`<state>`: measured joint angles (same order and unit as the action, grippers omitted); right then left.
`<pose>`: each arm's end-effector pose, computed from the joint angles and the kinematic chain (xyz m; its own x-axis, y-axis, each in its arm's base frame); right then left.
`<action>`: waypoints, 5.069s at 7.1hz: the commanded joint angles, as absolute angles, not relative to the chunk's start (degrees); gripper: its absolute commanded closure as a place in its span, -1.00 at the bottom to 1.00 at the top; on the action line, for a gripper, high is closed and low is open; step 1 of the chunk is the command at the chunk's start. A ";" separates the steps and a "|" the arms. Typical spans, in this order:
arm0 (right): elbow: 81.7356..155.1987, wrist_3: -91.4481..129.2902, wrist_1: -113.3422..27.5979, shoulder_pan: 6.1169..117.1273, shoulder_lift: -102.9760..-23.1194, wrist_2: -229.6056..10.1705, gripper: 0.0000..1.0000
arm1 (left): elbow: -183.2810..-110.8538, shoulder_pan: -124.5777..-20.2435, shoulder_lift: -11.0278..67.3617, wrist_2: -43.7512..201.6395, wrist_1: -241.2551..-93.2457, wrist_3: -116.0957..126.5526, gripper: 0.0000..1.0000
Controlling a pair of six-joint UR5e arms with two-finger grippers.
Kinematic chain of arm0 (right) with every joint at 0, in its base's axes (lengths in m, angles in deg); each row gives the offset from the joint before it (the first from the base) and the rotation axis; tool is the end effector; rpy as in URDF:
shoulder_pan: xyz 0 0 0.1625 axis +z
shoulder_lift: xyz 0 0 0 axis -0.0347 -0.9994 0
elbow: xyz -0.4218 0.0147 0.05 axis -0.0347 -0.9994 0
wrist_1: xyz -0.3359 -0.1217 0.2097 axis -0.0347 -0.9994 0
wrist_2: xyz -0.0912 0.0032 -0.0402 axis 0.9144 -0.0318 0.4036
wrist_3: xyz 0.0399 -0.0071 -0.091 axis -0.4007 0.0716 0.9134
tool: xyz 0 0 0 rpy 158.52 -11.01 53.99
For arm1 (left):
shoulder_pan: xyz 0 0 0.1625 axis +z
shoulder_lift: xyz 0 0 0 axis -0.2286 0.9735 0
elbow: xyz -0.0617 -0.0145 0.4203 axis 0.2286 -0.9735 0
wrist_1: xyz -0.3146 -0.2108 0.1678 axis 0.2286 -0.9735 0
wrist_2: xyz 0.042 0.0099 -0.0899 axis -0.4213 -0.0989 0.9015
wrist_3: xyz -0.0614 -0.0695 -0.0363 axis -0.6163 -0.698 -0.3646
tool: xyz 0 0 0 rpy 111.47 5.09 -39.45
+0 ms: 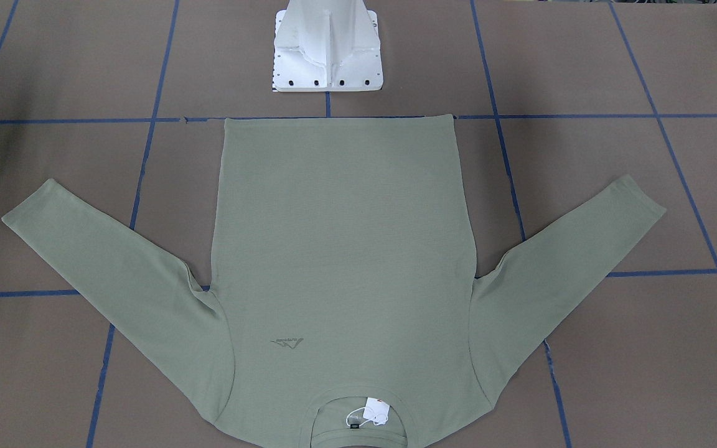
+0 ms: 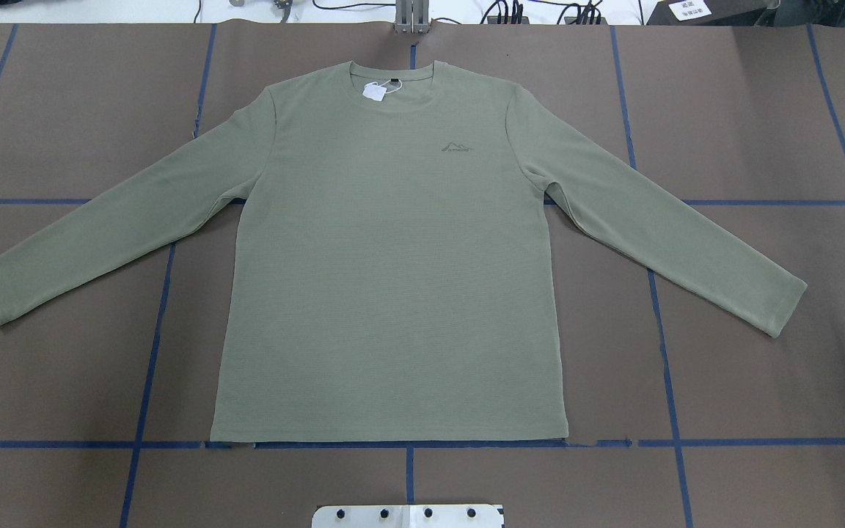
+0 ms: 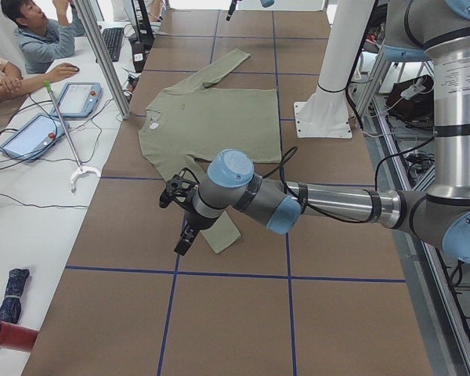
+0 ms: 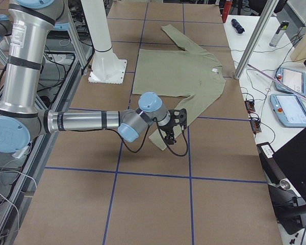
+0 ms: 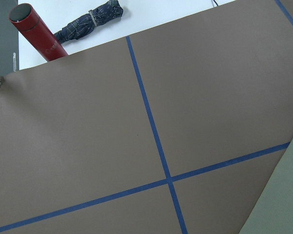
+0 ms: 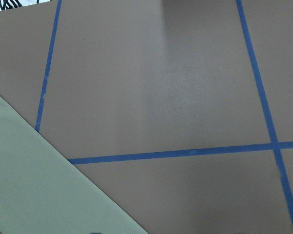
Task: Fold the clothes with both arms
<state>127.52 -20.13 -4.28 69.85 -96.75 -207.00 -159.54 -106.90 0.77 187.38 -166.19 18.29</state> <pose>-0.0825 -0.4229 0.5646 0.5683 0.1005 0.8167 -0.4026 0.8996 0.1695 -0.0986 -0.4519 0.5594 0.7841 0.2543 -0.5662 0.0781 0.8645 0.4966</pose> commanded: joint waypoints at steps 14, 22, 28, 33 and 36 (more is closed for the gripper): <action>114.51 -27.95 5.84 52.70 -96.60 -195.77 0.11 | -159.02 -106.82 0.75 187.49 -166.90 18.46 -1.00; 114.42 -28.03 5.75 52.44 -95.72 -194.89 0.78 | -158.93 -106.91 0.66 187.49 -166.99 18.46 -1.00; 140.14 -27.94 -24.84 53.76 -94.76 -193.23 1.00 | -158.93 -106.91 0.14 187.49 -166.99 18.47 -1.00; 139.24 -40.90 -81.31 53.07 -46.67 -185.50 1.00 | -159.02 -106.91 -0.13 187.49 -167.07 18.46 -1.00; 113.84 -58.02 -80.13 45.35 -22.52 -175.68 1.00 | -158.93 -106.91 -0.13 187.49 -167.07 18.46 -1.00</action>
